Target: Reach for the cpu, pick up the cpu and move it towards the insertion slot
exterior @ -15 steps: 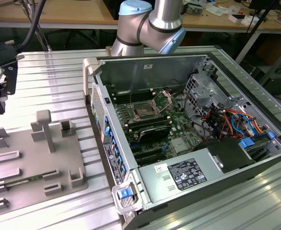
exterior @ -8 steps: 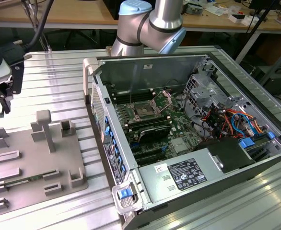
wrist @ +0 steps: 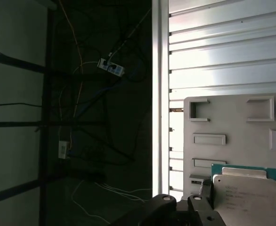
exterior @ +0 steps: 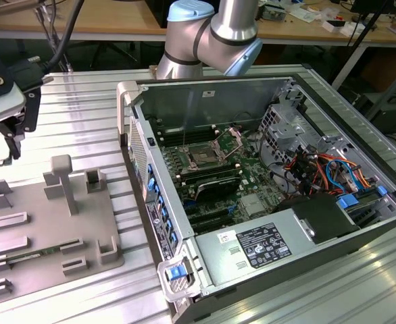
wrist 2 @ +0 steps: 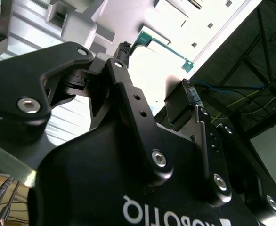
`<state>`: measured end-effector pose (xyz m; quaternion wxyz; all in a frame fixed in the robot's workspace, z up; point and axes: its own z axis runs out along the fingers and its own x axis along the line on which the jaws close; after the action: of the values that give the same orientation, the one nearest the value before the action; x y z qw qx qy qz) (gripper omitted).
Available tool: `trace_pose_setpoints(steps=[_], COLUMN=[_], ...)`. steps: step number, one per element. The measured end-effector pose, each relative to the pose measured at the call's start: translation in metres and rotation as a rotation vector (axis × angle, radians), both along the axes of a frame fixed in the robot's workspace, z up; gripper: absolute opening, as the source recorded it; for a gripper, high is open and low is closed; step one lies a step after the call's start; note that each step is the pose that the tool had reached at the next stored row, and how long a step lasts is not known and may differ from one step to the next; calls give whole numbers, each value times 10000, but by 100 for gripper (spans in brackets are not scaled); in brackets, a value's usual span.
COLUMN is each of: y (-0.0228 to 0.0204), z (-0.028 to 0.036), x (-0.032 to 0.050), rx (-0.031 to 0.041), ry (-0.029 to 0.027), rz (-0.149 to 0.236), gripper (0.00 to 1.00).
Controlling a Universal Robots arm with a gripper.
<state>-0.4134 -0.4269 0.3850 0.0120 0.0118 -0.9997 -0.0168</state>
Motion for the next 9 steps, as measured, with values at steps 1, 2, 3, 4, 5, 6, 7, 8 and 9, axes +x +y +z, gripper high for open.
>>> trace_pose_setpoints(steps=[1, 2, 3, 4, 5, 6, 7, 8, 9], y=[0, 0, 0, 0, 0, 0, 0, 0, 0], z=[0, 0, 0, 0, 0, 0, 0, 0, 0], x=[13, 26, 33, 40, 56, 64, 80, 88, 97], rx=[0, 0, 0, 0, 0, 0, 0, 0, 0], ry=[0, 0, 1, 0, 0, 0, 0, 0, 1], rz=[0, 1, 1, 0, 0, 0, 0, 0, 0], gripper=[55, 55, 55, 55, 55, 55, 55, 55, 55])
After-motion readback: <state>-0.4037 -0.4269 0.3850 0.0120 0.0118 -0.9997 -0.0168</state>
